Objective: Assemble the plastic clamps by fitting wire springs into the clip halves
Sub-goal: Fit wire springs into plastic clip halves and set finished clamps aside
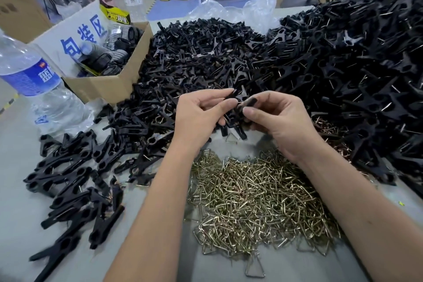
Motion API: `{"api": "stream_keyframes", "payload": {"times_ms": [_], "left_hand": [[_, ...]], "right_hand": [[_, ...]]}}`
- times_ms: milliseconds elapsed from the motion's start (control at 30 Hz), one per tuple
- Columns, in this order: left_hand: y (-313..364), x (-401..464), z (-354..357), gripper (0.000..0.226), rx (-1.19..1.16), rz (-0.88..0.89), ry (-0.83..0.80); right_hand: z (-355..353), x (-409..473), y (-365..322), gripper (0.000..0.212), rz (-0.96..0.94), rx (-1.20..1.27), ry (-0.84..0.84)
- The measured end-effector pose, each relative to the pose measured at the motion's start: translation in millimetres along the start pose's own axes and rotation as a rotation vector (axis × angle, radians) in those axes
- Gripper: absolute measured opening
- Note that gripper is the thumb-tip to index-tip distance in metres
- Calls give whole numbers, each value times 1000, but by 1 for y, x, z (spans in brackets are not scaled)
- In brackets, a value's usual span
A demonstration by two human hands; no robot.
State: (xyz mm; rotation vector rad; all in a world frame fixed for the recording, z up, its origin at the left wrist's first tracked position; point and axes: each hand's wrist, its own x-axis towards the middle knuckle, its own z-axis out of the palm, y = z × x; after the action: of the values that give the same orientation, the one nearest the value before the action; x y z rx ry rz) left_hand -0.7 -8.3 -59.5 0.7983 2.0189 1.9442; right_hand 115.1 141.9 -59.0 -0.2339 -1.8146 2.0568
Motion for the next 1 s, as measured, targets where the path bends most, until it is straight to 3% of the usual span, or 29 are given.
{"api": "stream_keyframes", "payload": {"times_ms": [167, 333, 667, 1000], "left_hand": [[-2, -2, 1, 15, -94, -47, 1], [2, -4, 5, 26, -171, -76, -69], [7, -8, 5, 11, -148, -133, -32], [5, -8, 9, 11, -124, -181, -2]], "right_hand": [[1, -1, 6, 17, -79, -8, -21], [2, 0, 8, 21, -116, -30, 1], [2, 1, 8, 22, -135, -105, 25], [2, -2, 6, 22, -108, -139, 49]]}}
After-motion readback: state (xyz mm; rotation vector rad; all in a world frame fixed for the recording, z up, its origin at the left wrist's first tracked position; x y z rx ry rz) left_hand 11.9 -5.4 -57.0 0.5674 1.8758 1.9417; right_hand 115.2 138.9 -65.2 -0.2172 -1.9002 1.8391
